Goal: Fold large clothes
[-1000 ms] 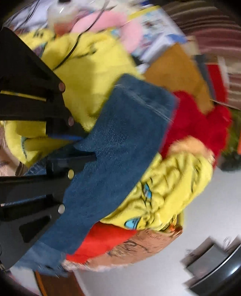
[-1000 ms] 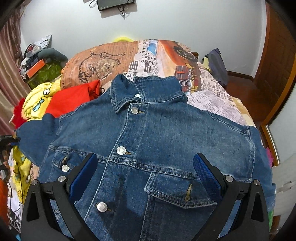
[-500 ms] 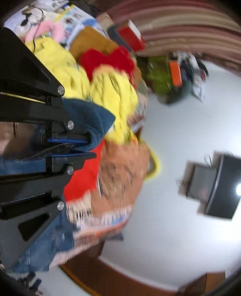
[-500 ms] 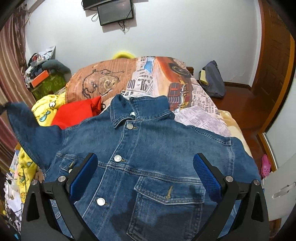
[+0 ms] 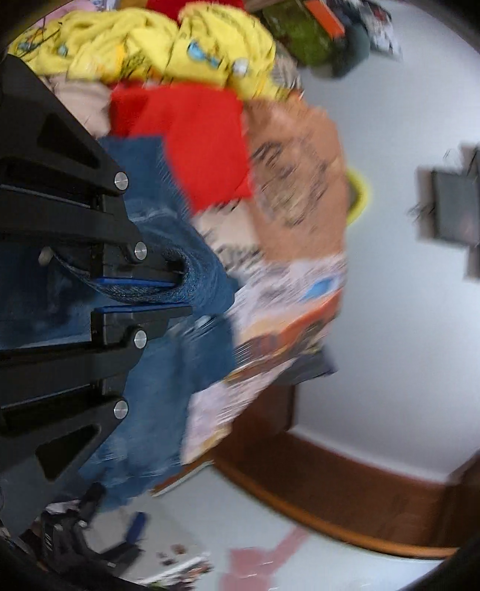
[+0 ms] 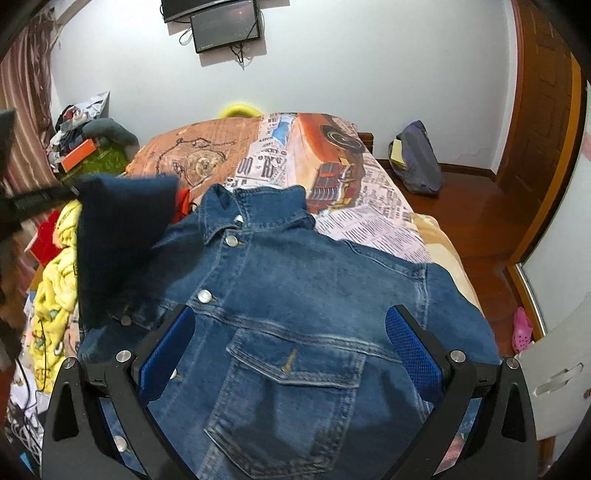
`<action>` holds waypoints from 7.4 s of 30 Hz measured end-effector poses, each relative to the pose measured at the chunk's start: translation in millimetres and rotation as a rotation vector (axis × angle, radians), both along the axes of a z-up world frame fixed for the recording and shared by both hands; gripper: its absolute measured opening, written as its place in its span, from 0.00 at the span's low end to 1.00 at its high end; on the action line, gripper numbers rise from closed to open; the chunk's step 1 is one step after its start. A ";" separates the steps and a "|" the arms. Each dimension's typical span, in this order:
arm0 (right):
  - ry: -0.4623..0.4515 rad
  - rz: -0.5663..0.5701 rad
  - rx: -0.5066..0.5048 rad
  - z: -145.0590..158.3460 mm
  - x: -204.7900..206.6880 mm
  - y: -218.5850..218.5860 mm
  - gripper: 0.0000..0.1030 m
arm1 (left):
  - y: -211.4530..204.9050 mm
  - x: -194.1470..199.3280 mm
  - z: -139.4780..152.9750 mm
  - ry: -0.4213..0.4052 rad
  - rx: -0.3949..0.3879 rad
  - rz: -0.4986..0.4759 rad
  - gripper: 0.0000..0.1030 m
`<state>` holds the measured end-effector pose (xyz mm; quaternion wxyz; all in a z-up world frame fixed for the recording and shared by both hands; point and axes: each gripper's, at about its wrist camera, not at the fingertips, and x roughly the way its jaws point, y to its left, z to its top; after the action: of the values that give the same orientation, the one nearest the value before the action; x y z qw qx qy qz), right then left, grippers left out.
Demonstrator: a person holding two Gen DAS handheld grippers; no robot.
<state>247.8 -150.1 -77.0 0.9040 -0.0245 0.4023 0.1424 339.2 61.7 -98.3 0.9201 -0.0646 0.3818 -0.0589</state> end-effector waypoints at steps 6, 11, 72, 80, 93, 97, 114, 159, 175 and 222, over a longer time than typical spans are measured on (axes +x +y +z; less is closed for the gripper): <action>0.033 -0.025 -0.001 -9.3 -3.0 -17.9 1.00 | -67.2 -3.8 -57.3 0.145 0.067 -0.137 0.06; 0.047 -0.027 -0.019 -14.8 -9.3 -23.8 1.00 | -97.8 -10.3 -84.1 0.226 0.103 -0.223 0.07; -0.055 0.335 -0.111 1.0 34.7 117.8 0.13 | 91.5 -79.8 -59.4 0.149 0.208 0.139 0.71; -0.053 0.169 0.048 18.6 39.5 34.6 0.12 | 68.3 -70.2 -52.1 0.137 0.191 0.116 0.78; 0.128 0.026 0.148 -45.4 31.7 -37.6 0.12 | 40.2 -52.9 -107.9 0.280 0.224 0.067 0.78; 0.196 0.003 0.185 -69.0 31.4 -50.5 0.12 | 39.4 -54.7 -125.8 0.321 0.213 0.061 0.79; 0.189 -0.162 0.105 -43.3 11.4 -111.9 0.53 | 17.0 -51.7 -82.4 0.226 0.183 0.019 0.82; 0.135 -0.576 0.317 -49.3 6.0 -242.3 0.16 | -44.5 -37.6 -74.6 0.197 0.120 -0.044 0.86; 0.023 -0.051 0.317 28.5 15.9 -51.9 0.11 | -21.4 -67.8 -49.3 0.115 0.114 -0.033 0.86; 0.154 -0.403 0.210 -43.4 -26.2 -203.9 0.47 | -354.3 3.4 -96.6 0.184 0.444 -0.733 0.65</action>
<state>221.6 -354.0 -120.4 0.8785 0.1614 0.4496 0.0016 342.6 -292.6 -194.9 0.7922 0.2693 0.4632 -0.2921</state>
